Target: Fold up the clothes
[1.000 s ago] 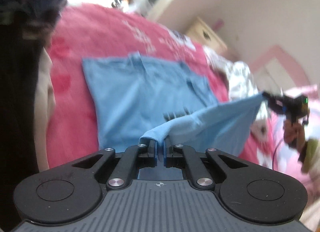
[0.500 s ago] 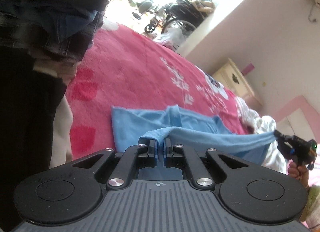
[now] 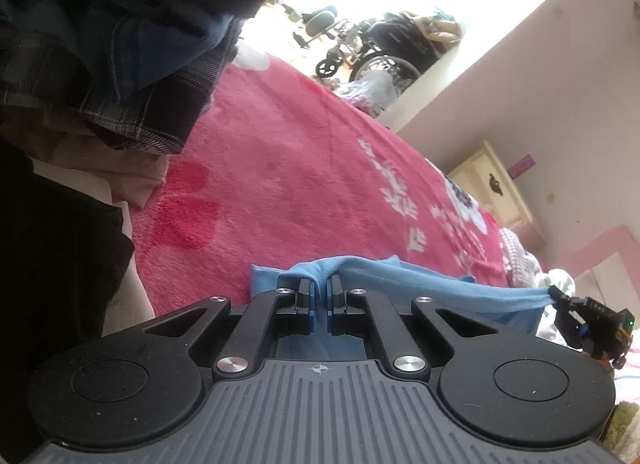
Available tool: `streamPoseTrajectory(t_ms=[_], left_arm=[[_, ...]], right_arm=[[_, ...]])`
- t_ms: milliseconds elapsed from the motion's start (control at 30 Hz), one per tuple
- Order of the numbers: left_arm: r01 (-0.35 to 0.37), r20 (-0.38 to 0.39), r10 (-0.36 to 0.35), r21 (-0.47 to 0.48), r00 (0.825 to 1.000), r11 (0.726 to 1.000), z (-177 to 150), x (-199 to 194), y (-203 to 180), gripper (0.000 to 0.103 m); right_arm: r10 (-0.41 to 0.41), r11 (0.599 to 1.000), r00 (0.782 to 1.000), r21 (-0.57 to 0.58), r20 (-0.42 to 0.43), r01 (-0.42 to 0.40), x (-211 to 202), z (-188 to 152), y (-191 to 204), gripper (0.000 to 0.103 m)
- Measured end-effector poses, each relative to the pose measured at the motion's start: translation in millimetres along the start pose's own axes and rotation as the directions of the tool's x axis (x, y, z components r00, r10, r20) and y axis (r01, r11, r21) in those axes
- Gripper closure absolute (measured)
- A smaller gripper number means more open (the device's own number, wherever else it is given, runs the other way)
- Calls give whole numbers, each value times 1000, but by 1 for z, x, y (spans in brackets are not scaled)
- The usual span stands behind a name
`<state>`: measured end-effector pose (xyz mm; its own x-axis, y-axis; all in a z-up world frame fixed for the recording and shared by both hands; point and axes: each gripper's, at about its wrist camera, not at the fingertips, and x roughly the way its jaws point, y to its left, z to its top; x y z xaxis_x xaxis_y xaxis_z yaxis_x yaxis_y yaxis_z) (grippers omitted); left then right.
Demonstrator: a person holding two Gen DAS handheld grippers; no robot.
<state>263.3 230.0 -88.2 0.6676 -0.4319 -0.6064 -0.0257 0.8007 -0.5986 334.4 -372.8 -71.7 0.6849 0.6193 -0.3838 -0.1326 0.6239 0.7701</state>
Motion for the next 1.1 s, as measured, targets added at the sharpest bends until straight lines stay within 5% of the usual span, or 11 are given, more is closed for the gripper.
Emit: streamPoseTrajectory(t_ms=[267, 500, 533, 633, 800, 933, 1100], left_arm=[[-20, -49, 18, -39, 999, 999, 0, 29, 18, 100], [41, -61, -52, -156, 997, 987, 5, 41, 33, 98], [52, -58, -63, -176, 996, 983, 5, 42, 35, 97], [85, -33, -96, -249, 995, 965, 5, 43, 43, 91], [130, 23, -130, -352, 991, 927, 4, 42, 54, 80], [121, 41, -114, -360, 993, 925, 3, 43, 55, 79], [79, 45, -69, -321, 997, 944, 4, 42, 48, 78]], right_arm=[[-49, 996, 999, 70, -11, 50, 36, -3, -33, 96], [-57, 955, 998, 289, -40, 66, 60, -7, -75, 92], [-46, 941, 998, 333, -31, 53, 61, -8, -81, 86], [-11, 883, 1000, 469, 4, 7, 61, -12, -101, 50], [16, 808, 995, 585, 95, -69, 53, -15, -121, 46], [-29, 829, 991, 557, 130, -49, 45, -13, -118, 44], [-72, 900, 977, 434, 202, -24, 28, -9, -95, 44]])
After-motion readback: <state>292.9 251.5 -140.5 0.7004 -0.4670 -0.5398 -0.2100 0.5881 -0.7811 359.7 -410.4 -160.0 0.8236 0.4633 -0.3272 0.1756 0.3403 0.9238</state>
